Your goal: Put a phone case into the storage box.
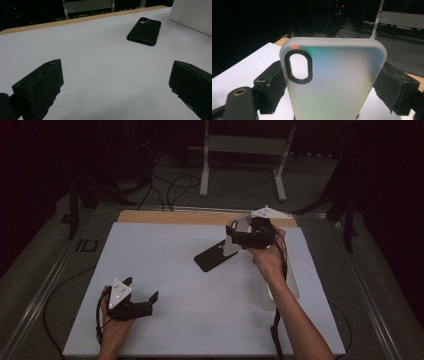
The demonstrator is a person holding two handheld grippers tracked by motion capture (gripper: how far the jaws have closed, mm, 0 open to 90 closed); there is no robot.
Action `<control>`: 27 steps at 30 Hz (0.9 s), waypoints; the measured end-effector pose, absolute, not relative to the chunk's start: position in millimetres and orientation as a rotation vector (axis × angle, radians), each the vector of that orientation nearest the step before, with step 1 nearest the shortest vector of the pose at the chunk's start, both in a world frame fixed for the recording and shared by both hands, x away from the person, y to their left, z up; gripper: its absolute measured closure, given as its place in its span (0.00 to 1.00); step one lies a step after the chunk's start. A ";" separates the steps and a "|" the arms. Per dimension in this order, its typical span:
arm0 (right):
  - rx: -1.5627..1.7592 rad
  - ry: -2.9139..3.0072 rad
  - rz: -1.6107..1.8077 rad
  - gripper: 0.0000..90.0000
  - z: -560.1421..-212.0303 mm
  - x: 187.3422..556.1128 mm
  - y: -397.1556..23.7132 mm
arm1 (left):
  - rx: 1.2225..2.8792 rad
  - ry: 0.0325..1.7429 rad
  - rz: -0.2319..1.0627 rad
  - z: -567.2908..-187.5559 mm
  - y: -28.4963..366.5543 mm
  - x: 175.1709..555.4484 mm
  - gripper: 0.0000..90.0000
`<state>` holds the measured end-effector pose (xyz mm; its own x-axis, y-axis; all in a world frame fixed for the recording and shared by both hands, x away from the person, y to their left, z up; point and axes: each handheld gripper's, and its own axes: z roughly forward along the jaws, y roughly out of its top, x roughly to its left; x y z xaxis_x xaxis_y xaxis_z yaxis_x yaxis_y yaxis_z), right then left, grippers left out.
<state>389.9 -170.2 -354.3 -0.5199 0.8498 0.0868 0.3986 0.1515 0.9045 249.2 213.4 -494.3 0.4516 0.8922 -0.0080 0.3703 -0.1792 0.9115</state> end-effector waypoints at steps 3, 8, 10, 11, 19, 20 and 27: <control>1.196 1.979 1.335 0.18 -354.1 392.9 -173.6 | 1.745 1.090 0.697 -493.5 214.7 248.9 0.00; 1.210 1.957 1.324 0.18 -352.7 396.9 -180.4 | 1.746 1.093 0.695 -493.6 215.2 249.1 0.00; 1.217 1.950 1.312 0.18 -352.9 398.6 -183.4 | 1.746 1.093 0.701 -493.6 214.7 248.9 0.00; 1.223 1.945 1.312 0.18 -353.1 399.4 -184.9 | 1.746 1.093 0.700 -493.6 214.7 248.9 0.00; 1.249 1.924 1.283 0.18 -353.3 404.8 -196.9 | 1.754 1.094 0.709 -493.7 214.3 248.7 0.00; 1.249 1.924 1.282 0.18 -353.3 405.1 -197.6 | 1.757 1.092 0.710 -493.9 213.8 248.6 0.00; 1.265 1.902 1.264 0.18 -352.9 407.6 -206.4 | 1.757 1.091 0.713 -494.1 212.9 248.7 0.00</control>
